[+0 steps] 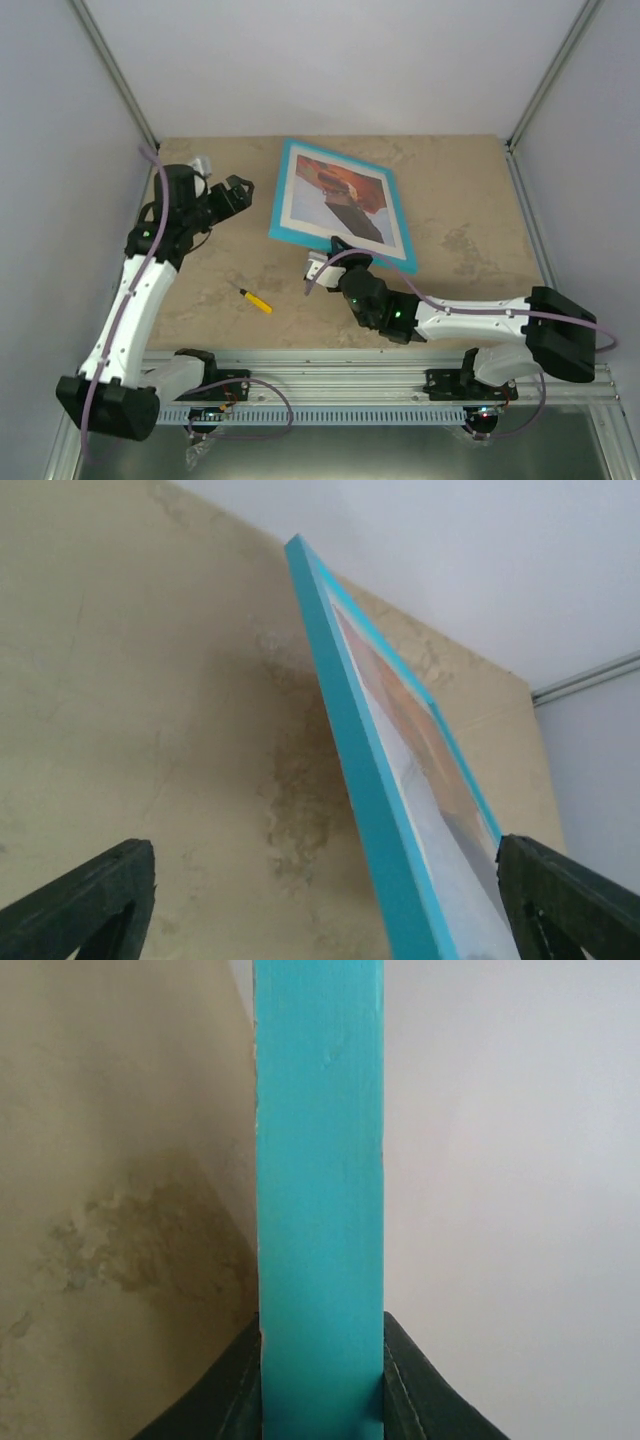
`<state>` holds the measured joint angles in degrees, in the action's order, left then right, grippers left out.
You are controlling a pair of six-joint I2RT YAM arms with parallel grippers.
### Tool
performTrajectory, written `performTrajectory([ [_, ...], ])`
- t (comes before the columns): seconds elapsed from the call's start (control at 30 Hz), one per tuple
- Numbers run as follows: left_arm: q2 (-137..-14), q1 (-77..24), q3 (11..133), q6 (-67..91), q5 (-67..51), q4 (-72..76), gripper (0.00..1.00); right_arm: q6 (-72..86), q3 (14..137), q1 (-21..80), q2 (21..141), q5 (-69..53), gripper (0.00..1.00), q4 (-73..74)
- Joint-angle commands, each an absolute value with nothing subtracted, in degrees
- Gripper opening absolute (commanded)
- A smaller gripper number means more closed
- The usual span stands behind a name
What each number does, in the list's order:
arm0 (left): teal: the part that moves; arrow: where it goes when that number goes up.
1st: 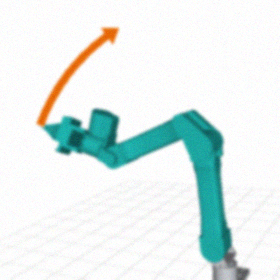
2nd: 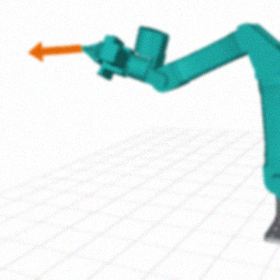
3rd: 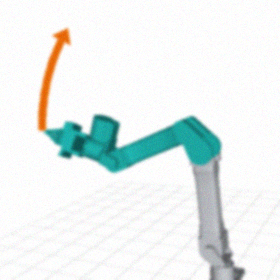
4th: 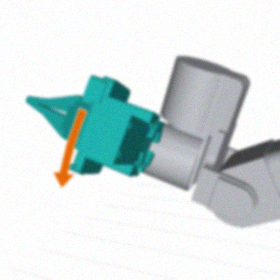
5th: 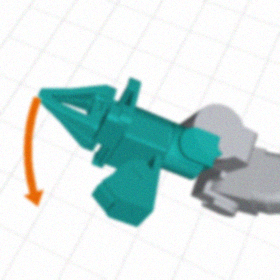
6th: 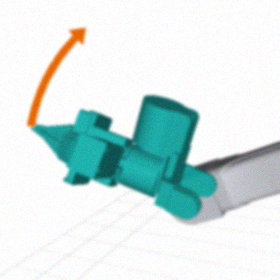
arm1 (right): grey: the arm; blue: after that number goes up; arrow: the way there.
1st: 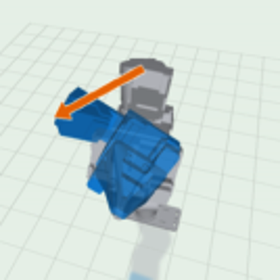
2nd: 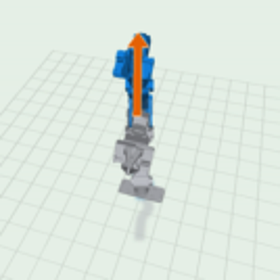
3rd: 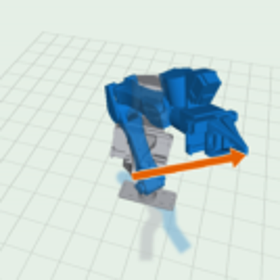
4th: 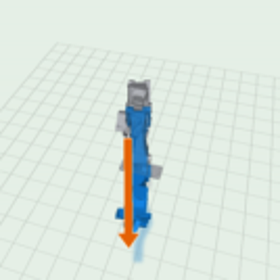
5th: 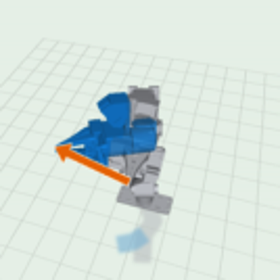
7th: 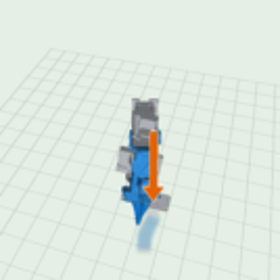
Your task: Take the photo out of the frame
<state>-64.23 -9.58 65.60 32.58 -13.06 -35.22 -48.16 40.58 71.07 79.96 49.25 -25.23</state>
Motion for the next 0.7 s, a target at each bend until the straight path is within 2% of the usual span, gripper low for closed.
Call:
performTrajectory([
  [0.0,-58.1,-8.5,62.5,38.0,-12.0,-29.7,0.99,-40.7,44.2,68.9,74.6,43.9,0.00,-31.2],
  [0.27,-51.7,-8.4,60.3,41.4,-3.8,-30.0,1.00,-31.3,46.0,64.1,69.0,35.7,0.00,-32.0],
  [0.47,-50.0,-8.4,57.4,43.9,-7.9,-25.8,1.00,-18.4,45.7,59.8,65.3,29.8,0.01,-32.4],
  [0.67,-52.2,-8.4,54.2,46.8,-14.0,-21.5,1.00,0.9,42.4,52.3,61.3,24.3,0.00,-32.5],
])
